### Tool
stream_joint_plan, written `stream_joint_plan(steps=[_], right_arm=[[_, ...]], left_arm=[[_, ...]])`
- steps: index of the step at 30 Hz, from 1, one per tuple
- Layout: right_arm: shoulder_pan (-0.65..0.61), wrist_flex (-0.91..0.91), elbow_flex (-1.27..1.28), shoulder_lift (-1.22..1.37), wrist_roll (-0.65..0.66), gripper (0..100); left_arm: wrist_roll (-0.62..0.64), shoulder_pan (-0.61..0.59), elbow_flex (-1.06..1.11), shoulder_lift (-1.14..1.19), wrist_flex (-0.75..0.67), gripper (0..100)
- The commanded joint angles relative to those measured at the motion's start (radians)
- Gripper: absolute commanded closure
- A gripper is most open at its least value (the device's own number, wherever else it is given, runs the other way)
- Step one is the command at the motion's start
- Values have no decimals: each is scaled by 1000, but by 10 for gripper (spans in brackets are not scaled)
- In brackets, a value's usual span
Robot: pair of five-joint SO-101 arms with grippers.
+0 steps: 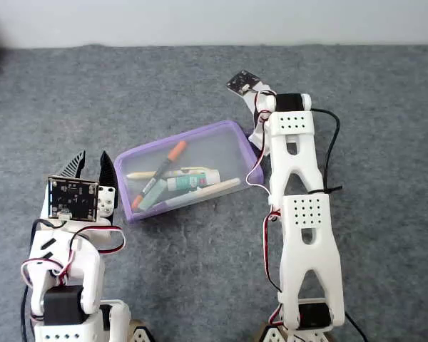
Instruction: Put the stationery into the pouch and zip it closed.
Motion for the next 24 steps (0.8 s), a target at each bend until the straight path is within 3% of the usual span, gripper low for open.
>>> stream_joint_plan(steps=[1,10,24], right_arm=[[-16,12,-86,-15,55,990],[-65,136,-290,-173,66,990],[-203,-7,-287,-657,382,991]], left_arm=[[11,-9,-7,-9,5,893],[12,-11,-76,-11,2,893],[12,-12,-274,-11,6,893]])
